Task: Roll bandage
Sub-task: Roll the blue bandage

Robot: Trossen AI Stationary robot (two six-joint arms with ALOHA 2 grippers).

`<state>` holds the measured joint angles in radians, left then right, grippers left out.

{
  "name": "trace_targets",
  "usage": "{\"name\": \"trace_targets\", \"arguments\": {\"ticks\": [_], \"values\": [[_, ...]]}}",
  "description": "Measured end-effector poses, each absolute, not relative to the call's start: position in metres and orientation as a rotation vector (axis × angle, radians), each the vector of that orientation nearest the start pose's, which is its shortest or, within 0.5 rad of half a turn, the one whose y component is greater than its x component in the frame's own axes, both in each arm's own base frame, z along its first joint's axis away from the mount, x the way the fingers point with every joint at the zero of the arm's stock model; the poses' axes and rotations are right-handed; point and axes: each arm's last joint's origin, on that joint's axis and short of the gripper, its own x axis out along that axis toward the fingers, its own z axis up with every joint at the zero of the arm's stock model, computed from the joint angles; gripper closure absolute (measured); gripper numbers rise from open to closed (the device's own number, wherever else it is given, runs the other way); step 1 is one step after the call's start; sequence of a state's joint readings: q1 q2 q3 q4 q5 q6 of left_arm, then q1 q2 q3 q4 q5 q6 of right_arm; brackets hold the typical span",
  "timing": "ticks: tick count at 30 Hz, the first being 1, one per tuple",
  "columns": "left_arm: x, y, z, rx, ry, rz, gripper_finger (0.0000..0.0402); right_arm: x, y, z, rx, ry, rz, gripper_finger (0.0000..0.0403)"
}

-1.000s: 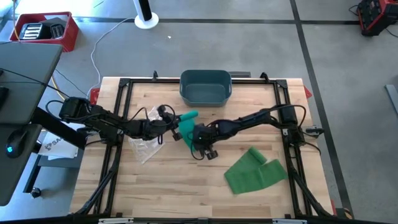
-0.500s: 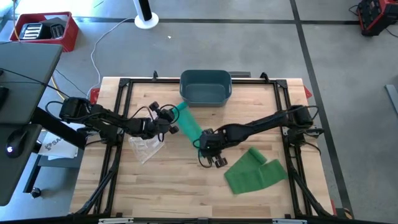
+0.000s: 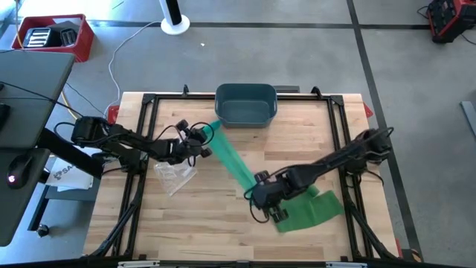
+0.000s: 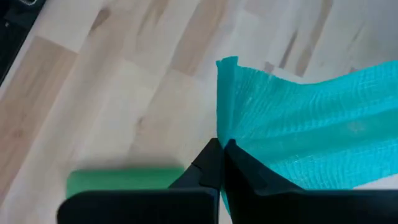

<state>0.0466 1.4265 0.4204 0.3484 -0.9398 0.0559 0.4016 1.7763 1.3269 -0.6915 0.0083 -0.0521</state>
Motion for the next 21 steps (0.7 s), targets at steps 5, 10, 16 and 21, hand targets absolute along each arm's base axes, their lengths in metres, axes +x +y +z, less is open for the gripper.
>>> {"name": "trace_targets", "arguments": {"ticks": [5, 10, 16, 21], "values": [[0.230, 0.020, 0.133, 0.301, 0.606, 0.760, 0.0392, 0.333, 0.133, 0.204, -0.287, 1.103, 0.354, 0.0403], [0.232, 0.003, 0.133, 0.285, 0.586, 0.652, 0.0392, 0.346, 0.093, 0.184, -0.285, 1.012, 0.259, 0.0403], [0.232, -0.002, 0.134, 0.273, 0.561, 0.658, 0.0392, 0.353, 0.058, 0.164, -0.305, 0.909, 0.266, 0.0401], [0.233, -0.002, 0.135, 0.267, 0.548, 0.662, 0.0392, 0.351, 0.048, 0.145, -0.302, 0.922, 0.260, 0.0378]]}}
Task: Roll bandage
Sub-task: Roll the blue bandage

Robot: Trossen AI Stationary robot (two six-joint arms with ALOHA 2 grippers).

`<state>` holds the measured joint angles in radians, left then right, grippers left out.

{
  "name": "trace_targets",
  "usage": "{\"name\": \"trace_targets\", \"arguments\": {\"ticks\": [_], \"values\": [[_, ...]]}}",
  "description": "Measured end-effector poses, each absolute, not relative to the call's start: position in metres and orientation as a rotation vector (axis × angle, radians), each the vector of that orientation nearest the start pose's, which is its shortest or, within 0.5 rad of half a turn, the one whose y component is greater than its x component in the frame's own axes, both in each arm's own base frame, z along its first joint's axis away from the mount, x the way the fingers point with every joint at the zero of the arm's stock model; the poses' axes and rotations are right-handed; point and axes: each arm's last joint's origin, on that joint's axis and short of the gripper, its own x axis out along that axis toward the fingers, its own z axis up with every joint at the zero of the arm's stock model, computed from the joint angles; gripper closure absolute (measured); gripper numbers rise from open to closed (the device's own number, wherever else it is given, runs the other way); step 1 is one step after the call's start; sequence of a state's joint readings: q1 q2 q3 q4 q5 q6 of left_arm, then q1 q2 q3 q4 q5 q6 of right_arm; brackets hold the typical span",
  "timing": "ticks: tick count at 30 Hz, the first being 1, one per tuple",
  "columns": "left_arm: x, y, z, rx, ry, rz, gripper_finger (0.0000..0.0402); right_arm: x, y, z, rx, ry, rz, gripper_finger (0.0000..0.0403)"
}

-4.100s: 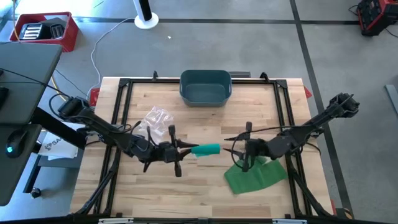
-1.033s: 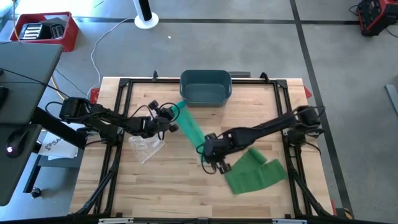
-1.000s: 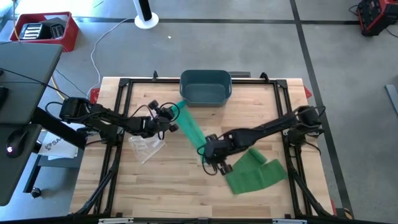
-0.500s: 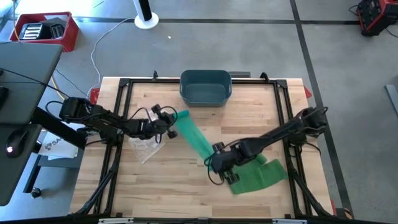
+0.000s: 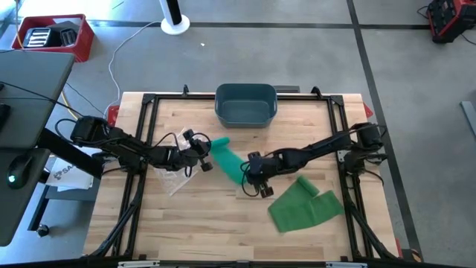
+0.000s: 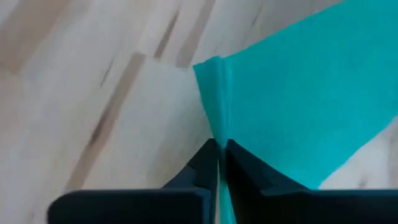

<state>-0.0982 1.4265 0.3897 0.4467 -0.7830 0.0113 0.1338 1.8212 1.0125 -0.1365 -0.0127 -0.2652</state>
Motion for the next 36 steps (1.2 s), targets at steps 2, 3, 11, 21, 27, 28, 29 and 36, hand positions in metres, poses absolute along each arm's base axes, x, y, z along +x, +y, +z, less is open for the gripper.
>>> {"name": "trace_targets", "arguments": {"ticks": [2, 3, 11, 21, 27, 28, 29, 36], "values": [[0.233, -0.002, 0.135, 0.270, 0.548, 0.665, 0.0392, 0.351, 0.049, 0.138, -0.287, 0.941, 0.287, 0.0361], [0.233, -0.002, 0.135, 0.273, 0.550, 0.665, 0.0392, 0.351, 0.052, 0.135, -0.281, 0.949, 0.308, 0.0352], [0.232, -0.002, 0.135, 0.276, 0.551, 0.664, 0.0392, 0.349, 0.067, 0.137, -0.258, 0.947, 0.350, 0.0298], [0.233, -0.002, 0.135, 0.276, 0.549, 0.665, 0.0392, 0.359, 0.062, 0.151, -0.235, 0.802, 0.308, 0.0298], [0.233, -0.002, 0.136, 0.270, 0.537, 0.666, 0.0392, 0.374, 0.032, 0.161, -0.190, 0.660, 0.177, 0.0363], [0.233, -0.002, 0.136, 0.270, 0.537, 0.665, 0.0392, 0.375, 0.027, 0.160, -0.181, 0.655, 0.160, 0.0381], [0.233, -0.002, 0.137, 0.269, 0.535, 0.665, 0.0392, 0.376, 0.021, 0.158, -0.175, 0.661, 0.146, 0.0391], [0.233, -0.001, 0.136, 0.266, 0.538, 0.670, 0.0392, 0.384, 0.001, 0.116, -0.074, 0.735, 0.184, 0.0399]]}}
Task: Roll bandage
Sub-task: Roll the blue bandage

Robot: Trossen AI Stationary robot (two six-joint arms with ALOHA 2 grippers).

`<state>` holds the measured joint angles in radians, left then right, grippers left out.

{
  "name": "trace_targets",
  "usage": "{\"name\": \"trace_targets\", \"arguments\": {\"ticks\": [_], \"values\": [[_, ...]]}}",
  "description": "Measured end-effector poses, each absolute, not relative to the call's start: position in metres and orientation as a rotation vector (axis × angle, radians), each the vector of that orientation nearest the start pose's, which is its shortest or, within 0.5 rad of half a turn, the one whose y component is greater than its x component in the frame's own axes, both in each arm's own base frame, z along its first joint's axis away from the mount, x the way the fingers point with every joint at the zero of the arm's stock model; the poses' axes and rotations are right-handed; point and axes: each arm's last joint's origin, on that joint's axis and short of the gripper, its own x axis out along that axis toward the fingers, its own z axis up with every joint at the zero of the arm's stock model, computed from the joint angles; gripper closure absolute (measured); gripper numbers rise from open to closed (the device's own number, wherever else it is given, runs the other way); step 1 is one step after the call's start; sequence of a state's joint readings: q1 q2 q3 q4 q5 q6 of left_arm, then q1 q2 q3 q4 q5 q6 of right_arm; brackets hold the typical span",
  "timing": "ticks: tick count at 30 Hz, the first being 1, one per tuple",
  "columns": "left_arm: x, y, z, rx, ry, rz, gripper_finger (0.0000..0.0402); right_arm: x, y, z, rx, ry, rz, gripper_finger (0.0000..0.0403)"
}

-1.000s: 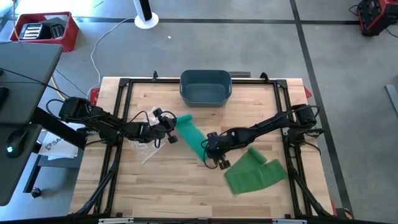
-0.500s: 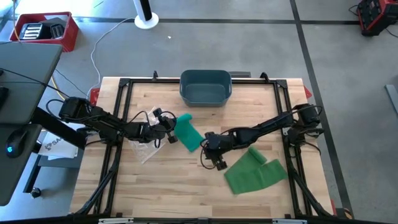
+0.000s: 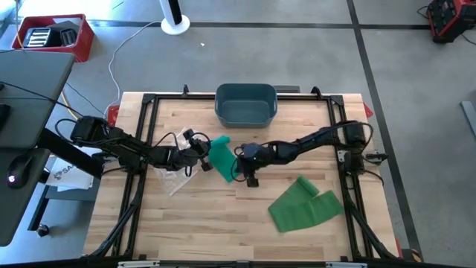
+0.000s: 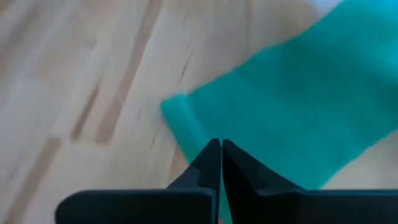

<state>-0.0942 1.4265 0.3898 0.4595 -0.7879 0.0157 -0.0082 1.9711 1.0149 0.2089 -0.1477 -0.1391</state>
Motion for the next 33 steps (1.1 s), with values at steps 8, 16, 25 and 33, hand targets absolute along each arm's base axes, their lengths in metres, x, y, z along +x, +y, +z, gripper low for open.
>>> {"name": "trace_targets", "arguments": {"ticks": [8, 16, 25, 33], "values": [[0.227, 0.006, 0.131, 0.320, 0.612, 0.770, 0.0392, 0.381, 0.012, 0.099, -0.066, 0.816, 0.240, 0.0402], [0.220, 0.013, 0.125, 0.348, 0.693, 0.841, 0.0392, 0.369, 0.035, 0.109, -0.104, 0.903, 0.291, 0.0402], [0.220, 0.009, 0.124, 0.348, 0.696, 0.828, 0.0392, 0.362, 0.053, 0.117, -0.165, 0.926, 0.299, 0.0403], [0.225, -0.009, 0.130, 0.335, 0.606, 0.737, 0.0392, 0.366, 0.044, 0.119, -0.220, 0.891, 0.165, 0.0403]]}}
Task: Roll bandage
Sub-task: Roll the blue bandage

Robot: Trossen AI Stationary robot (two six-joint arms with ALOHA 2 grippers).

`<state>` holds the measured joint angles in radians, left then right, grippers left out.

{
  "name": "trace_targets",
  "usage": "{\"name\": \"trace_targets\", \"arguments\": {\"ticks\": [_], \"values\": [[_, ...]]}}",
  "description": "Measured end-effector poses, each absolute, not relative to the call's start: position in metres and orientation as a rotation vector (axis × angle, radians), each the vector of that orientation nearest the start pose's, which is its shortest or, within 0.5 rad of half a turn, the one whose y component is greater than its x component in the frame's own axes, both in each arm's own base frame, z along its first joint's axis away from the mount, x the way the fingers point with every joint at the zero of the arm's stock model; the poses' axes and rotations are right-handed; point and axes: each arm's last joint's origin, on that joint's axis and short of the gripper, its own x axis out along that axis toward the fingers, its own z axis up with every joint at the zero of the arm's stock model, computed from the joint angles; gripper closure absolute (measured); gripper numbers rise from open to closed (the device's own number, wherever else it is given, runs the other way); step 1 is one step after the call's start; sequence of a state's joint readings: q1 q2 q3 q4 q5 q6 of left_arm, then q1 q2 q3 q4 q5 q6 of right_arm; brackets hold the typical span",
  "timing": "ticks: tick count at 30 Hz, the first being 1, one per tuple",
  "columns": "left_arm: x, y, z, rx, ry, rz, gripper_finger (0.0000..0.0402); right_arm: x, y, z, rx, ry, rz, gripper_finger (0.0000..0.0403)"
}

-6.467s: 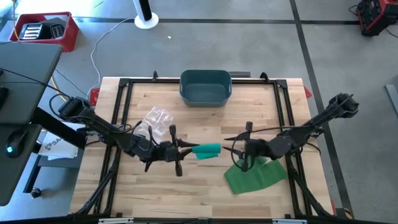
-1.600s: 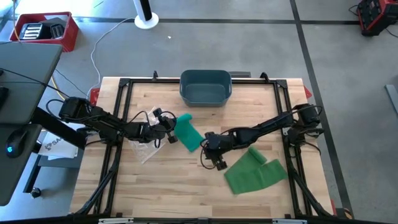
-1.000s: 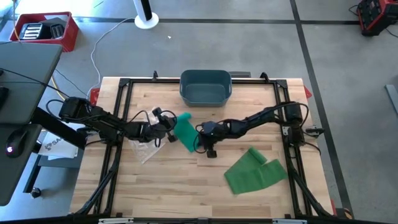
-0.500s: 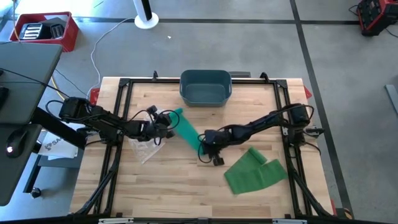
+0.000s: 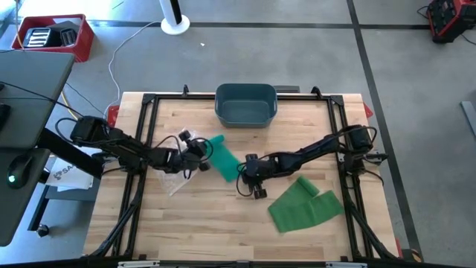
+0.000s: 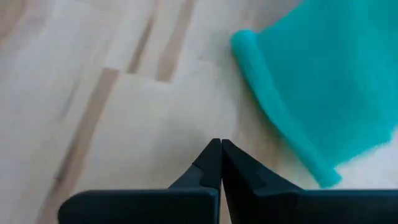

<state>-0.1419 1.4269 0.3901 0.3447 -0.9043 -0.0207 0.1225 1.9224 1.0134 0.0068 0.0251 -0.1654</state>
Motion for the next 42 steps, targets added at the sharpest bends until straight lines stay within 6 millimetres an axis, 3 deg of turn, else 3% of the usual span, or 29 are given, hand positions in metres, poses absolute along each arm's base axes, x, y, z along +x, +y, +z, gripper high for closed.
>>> {"name": "trace_targets", "arguments": {"ticks": [11, 20, 24, 34, 42], "values": [[0.228, -0.022, 0.132, 0.308, 0.566, 0.639, 0.0392, 0.372, 0.034, 0.123, -0.281, 0.825, 0.165, 0.0395], [0.228, -0.022, 0.132, 0.305, 0.565, 0.641, 0.0392, 0.379, 0.018, 0.117, -0.257, 0.775, 0.188, 0.0283], [0.228, -0.022, 0.132, 0.304, 0.565, 0.641, 0.0392, 0.383, 0.006, 0.109, -0.228, 0.757, 0.228, 0.0266], [0.228, -0.017, 0.132, 0.300, 0.571, 0.659, 0.0392, 0.396, 0.004, 0.103, -0.287, 0.779, 0.349, 0.0269], [0.228, -0.017, 0.131, 0.302, 0.574, 0.661, 0.0392, 0.395, 0.005, 0.102, -0.276, 0.811, 0.387, 0.0358]]}}
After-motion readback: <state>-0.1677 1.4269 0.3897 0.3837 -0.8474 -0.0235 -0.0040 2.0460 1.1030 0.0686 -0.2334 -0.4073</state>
